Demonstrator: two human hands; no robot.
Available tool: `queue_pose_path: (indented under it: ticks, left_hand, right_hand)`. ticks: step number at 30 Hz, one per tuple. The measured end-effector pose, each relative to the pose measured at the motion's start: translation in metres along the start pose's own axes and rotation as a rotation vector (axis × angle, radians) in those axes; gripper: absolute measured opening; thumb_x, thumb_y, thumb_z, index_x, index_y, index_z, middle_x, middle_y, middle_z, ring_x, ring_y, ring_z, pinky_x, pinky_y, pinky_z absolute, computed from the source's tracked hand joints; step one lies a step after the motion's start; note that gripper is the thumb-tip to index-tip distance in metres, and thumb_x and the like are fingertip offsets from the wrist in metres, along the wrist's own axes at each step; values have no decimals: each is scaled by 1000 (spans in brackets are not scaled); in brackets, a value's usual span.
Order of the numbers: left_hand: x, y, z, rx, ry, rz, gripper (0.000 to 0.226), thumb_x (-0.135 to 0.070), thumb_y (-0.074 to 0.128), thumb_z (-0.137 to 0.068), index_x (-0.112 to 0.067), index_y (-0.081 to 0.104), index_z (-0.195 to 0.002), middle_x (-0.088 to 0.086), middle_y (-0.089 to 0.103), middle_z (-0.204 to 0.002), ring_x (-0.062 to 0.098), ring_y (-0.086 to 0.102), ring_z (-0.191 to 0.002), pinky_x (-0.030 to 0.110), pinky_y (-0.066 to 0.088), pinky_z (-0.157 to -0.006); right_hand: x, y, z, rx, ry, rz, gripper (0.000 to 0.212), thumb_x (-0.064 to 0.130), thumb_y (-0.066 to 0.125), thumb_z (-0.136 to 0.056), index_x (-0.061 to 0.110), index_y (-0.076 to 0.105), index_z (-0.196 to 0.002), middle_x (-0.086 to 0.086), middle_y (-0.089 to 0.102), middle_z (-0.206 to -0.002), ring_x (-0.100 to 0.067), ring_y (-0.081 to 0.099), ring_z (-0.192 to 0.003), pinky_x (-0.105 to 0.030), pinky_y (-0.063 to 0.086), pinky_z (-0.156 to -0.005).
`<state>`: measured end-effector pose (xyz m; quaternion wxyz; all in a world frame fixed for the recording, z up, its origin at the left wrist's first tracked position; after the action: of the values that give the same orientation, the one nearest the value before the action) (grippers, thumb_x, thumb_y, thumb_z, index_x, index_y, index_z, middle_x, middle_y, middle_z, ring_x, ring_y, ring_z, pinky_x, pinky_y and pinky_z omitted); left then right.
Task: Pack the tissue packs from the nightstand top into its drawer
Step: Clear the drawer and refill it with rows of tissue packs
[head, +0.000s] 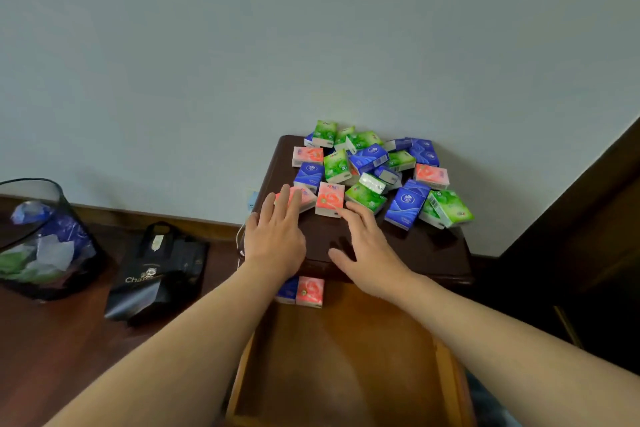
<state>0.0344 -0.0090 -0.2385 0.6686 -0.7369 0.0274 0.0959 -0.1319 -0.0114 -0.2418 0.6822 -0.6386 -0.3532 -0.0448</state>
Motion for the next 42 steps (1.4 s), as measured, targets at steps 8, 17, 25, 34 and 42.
queue_pose_path:
  ticks: [8, 17, 25, 34, 42]
  left_hand:
    - [10, -14, -2, -157, 54, -159, 44, -47, 51, -99, -25, 50, -137, 1, 55, -137, 25, 51, -126, 43, 49, -98]
    - [27, -4, 15, -164, -33, 34, 33, -43, 62, -95, -23, 48, -118, -1, 60, -118, 19, 57, -109, 30, 53, -87]
    - [58, 17, 106, -196, -293, 688, 77, -22, 76, -83, -37, 28, -142, -3, 43, -137, 23, 60, -117, 42, 60, -88]
    - [75, 36, 179, -303, -531, 1191, 68, -15, 85, -82, -37, 42, -130, -6, 46, -127, 8, 57, -108, 9, 51, -69]
    - [83, 50, 194, -299, -526, 1293, 70, -3, 73, -92, -40, 38, -140, 0, 58, -131, 19, 64, -116, 10, 56, -76]
  right_hand:
    - [0, 23, -50, -247, 18, 140, 85, 52, 68, -90, 23, 29, -159, -2, 21, -161, -27, 34, -140, -42, 38, -116]
    - [-2, 15, -19, -415, 67, 115, 44, 59, 68, -89, 24, 51, -108, 8, 55, -109, -20, 49, -105, -35, 47, -83]
    - [-14, 26, 35, -153, 349, -306, 73, 47, 87, -67, 38, 51, -130, 14, 56, -120, -10, 42, -115, -31, 45, -90]
    - [-1, 97, 118, 140, 707, -761, 50, 69, 58, -93, 26, 67, -117, -2, 75, -104, -20, 73, -91, -26, 56, -60]
    - [-5, 150, 130, 143, 923, -873, 33, 18, 84, -88, 18, 59, -110, -5, 75, -107, -20, 77, -91, -37, 66, -74]
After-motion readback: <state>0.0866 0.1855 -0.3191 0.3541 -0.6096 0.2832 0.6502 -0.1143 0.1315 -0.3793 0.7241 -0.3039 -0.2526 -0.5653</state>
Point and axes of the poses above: each hand's wrist, its own z-axis away from the middle knuckle, its own y-axis out of the palm, x = y × z, the point moved 9 cm from there along -z, towards the middle knuckle
